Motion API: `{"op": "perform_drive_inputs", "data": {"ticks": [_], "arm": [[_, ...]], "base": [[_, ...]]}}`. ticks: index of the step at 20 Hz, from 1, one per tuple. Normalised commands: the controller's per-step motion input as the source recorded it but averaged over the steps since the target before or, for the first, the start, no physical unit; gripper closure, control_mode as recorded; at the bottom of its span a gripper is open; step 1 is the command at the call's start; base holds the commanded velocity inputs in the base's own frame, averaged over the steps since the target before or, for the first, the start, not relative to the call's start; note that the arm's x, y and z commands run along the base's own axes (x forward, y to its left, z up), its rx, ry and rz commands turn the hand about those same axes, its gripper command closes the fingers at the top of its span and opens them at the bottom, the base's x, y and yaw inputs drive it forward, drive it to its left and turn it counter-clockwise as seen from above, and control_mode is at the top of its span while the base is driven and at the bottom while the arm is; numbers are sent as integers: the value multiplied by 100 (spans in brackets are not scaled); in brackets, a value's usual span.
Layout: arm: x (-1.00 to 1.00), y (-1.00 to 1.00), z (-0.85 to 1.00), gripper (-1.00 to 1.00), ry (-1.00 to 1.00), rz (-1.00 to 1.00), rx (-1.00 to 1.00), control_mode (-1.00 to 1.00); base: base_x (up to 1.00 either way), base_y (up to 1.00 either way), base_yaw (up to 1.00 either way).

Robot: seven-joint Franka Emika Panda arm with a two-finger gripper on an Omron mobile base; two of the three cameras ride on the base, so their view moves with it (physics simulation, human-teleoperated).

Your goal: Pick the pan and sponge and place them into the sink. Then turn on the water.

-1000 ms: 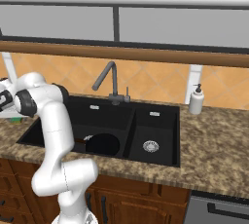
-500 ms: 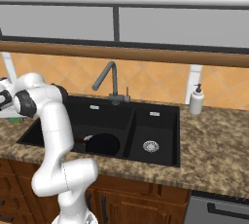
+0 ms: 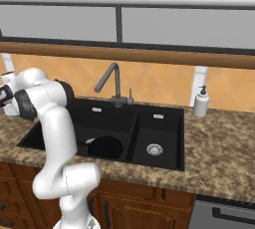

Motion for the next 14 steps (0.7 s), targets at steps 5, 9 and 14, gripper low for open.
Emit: {"op": "perform_drive_inputs", "data": {"ticks": [5, 9, 14], "arm": [[9, -100, 12, 100, 0, -21, 1, -100], [6, -100, 0, 100, 3, -23, 0, -100], [10, -100, -1, 100, 12, -25, 0, -100]], "base": [[0, 0, 0], [0, 0, 0], [0, 0, 0]]}}
